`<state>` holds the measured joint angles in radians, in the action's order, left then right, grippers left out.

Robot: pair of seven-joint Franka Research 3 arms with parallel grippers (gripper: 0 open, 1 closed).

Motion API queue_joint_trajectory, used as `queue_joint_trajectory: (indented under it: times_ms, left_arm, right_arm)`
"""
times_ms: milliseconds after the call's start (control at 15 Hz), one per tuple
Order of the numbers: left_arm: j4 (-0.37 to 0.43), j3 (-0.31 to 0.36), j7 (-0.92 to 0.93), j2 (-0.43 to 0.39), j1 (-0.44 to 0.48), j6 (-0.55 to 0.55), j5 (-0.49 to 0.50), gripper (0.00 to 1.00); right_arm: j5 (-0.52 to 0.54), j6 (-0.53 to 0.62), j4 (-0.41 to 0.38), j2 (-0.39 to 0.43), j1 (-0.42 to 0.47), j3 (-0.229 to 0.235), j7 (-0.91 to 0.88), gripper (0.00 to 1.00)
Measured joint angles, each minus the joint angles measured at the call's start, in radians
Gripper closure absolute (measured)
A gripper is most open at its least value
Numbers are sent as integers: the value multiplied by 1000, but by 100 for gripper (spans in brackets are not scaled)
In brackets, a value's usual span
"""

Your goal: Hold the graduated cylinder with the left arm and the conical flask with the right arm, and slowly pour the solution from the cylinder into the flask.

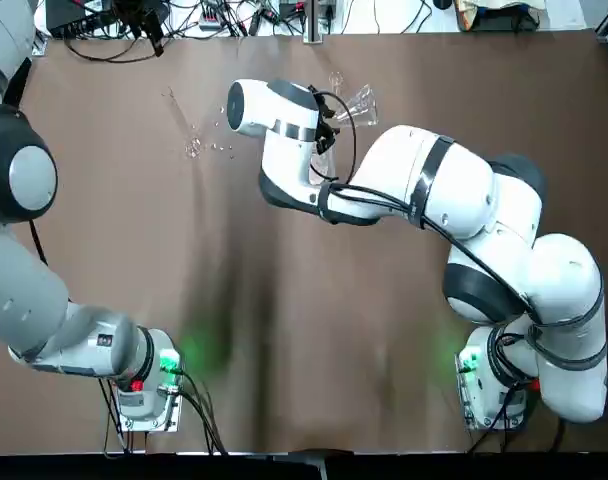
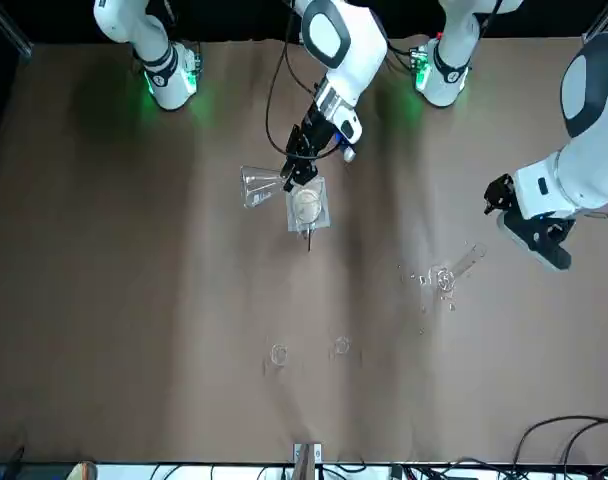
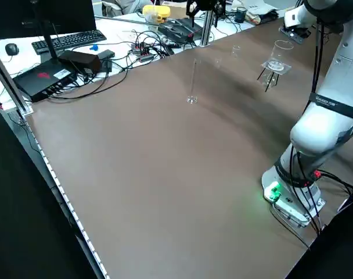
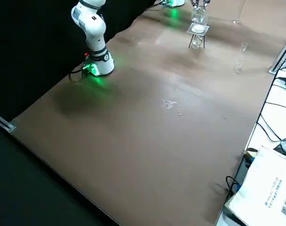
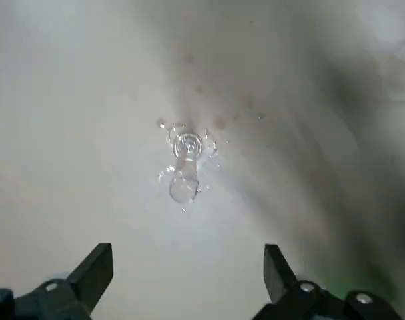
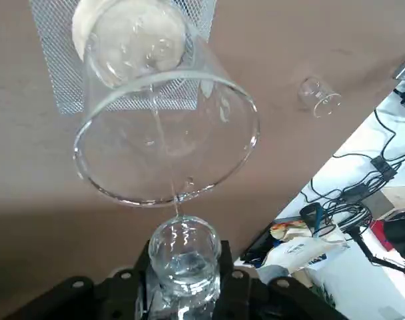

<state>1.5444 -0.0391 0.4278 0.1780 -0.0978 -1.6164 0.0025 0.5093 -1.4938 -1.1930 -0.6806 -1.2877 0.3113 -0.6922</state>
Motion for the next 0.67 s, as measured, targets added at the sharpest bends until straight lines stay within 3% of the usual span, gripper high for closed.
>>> queue_joint_trajectory:
  times_ms: [333,667]
  left_arm:
    - [1,-11,-268,-16,0,48,10,0]
    - [0,-12,-525,-46,-1,141,10,0]
  right_arm:
    - [-152,-1,40,6,45,11,2,61]
    - [-204,-1,52,36,78,11,2,61]
